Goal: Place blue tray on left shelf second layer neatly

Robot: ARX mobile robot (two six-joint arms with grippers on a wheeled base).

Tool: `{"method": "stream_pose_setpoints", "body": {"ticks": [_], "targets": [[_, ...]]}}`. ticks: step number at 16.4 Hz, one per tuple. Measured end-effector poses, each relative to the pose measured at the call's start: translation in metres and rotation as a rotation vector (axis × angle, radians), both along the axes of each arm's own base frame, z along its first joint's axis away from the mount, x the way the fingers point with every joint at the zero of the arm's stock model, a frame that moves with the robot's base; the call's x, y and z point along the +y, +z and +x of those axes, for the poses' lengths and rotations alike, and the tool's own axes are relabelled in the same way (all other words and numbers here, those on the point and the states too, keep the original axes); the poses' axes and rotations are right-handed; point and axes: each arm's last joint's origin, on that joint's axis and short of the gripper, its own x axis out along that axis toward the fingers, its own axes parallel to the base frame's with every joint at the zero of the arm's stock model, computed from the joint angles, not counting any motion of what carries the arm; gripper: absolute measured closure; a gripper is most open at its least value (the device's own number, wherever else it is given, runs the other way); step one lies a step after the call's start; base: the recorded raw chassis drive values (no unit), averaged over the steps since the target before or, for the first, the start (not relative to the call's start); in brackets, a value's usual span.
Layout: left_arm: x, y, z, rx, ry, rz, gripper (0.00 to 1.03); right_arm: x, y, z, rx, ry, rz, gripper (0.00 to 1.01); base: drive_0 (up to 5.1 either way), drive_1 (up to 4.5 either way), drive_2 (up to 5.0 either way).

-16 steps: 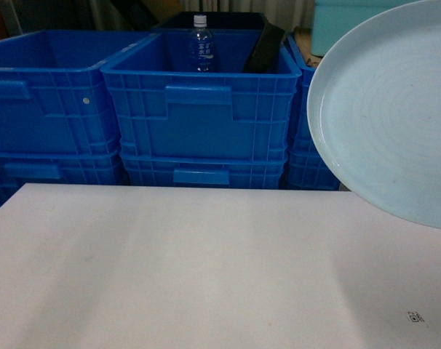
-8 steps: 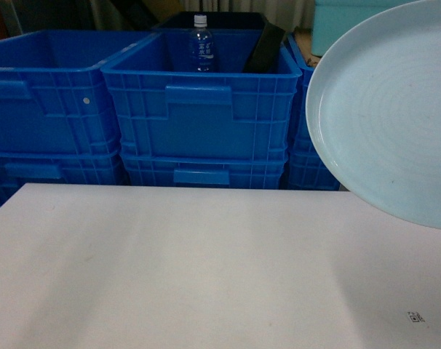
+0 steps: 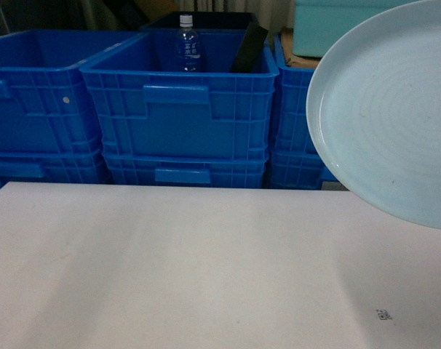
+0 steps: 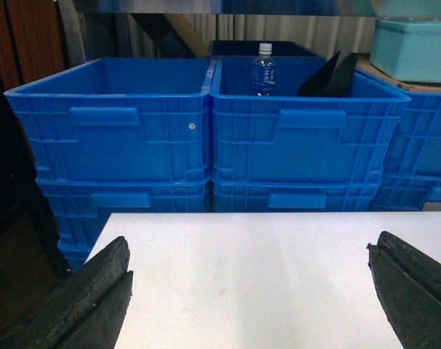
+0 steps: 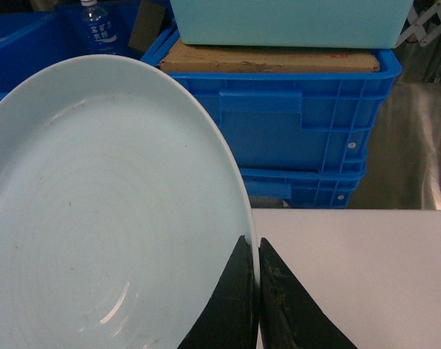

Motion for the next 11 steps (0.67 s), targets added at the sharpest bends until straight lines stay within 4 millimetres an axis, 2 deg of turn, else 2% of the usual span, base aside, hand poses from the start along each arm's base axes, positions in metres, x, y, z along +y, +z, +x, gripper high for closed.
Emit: {"method": "stream_pose_setpoints", "body": {"ticks": [11], "targets": [[-0.0001, -0.0001, 0.0, 0.001, -0.003, 0.0, 0.05, 0.0001, 0.0001, 0.0, 0.0, 0.0, 0.003, 0.99, 4.8, -3.3, -1.5]]}}
